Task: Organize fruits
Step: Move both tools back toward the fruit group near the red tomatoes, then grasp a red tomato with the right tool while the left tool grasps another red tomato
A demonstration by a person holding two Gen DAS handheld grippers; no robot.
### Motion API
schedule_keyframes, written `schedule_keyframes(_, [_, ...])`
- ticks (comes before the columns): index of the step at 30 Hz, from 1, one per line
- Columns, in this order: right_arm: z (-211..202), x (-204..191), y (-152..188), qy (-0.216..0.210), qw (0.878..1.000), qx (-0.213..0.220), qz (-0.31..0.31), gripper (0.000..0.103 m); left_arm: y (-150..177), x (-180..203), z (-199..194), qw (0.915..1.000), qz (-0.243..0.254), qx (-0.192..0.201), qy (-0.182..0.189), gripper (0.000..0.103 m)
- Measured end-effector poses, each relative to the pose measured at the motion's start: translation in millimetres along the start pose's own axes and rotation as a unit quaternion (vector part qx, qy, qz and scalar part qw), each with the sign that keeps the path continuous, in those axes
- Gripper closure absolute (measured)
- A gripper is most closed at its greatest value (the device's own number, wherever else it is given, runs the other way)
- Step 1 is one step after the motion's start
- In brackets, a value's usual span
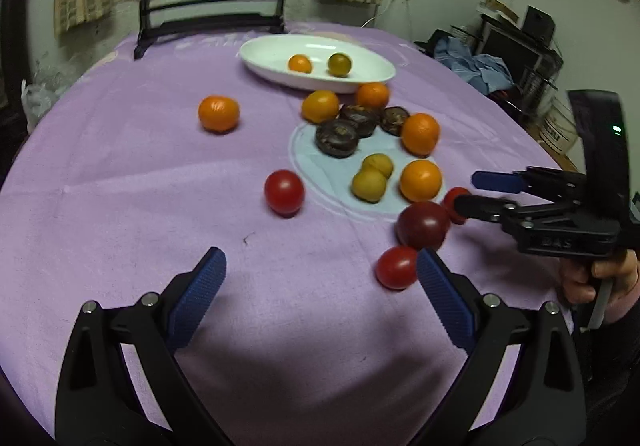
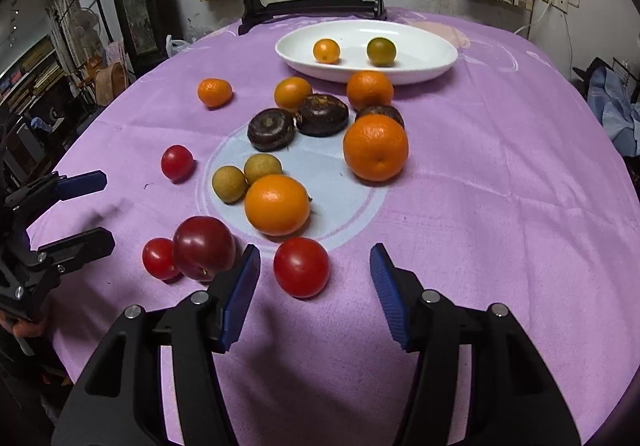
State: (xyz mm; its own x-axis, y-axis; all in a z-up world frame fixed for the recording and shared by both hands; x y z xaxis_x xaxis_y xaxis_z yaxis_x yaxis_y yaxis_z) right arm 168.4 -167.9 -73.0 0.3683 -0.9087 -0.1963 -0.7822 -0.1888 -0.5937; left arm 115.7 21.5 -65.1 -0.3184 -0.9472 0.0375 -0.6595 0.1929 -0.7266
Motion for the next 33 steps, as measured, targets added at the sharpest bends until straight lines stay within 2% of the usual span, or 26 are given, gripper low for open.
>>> schedule_keyframes(3, [4, 0, 6, -0.007, 1.000, -0.011, 0.004, 0.046, 0, 1, 1, 0.9999, 0.008, -0.002, -0.012, 0.006])
schedule_keyframes(8, [6, -10, 10, -0.002, 1.000, -0.013, -0.015, 0.051, 0, 10, -2, 0.9993, 0.036, 0.010, -0.006, 0.006])
schedule_keyframes(18, [8, -4, 6, 0.002, 1.000, -0.017, 0.005, 0.056, 1, 20, -3, 0.9975, 0.068, 0.018, -0.001, 0.005])
schedule_keyframes(20, [9, -5, 5, 0.002, 1.000, -0.019, 0.005, 0.068, 1, 21, -2, 0.9973, 0.072, 0.017, 0.001, 0.005])
schedule_keyframes(21, [8, -4, 5, 0.000, 1.000, -0.020, 0.006, 0.071, 1, 22, -2, 0.9971, 0.074, 0.018, 0.002, 0.005])
schedule_keyframes(25, [7, -4, 5, -0.003, 1.000, -0.018, 0.007, 0.073, 2, 25, -1, 0.9965, 0.081, 0.016, 0.004, 0.005])
schedule_keyframes(29, [4, 5, 4, -0.030, 0.999, -0.013, 0.037, 0.073, 2, 30, 2, 0.9955, 0.093, 0.008, 0.016, 0.006])
schedule_keyframes(30, [4, 9, 5, -0.035, 0.998, -0.015, 0.048, 0.073, 2, 31, 3, 0.9952, 0.096, 0.006, 0.019, 0.008])
schedule_keyframes(33, [3, 14, 6, -0.053, 0.996, -0.014, 0.066, 0.073, 0, 37, 11, 0.9938, 0.108, -0.007, 0.027, 0.025])
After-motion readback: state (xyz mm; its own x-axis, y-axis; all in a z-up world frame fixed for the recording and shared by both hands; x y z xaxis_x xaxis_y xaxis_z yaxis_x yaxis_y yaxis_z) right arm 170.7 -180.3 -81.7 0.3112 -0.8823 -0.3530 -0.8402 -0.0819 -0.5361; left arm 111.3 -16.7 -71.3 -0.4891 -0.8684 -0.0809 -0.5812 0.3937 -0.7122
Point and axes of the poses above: each gripper's, at about its wrist camera, not at the fingertips, and z roughly the way its jaws point, x to its right, y to its underside, the point moved 4 cm from there along z, roughly the way its jaws point, and after that the axes turned 8 degrees about z, right-handed, at the moved point
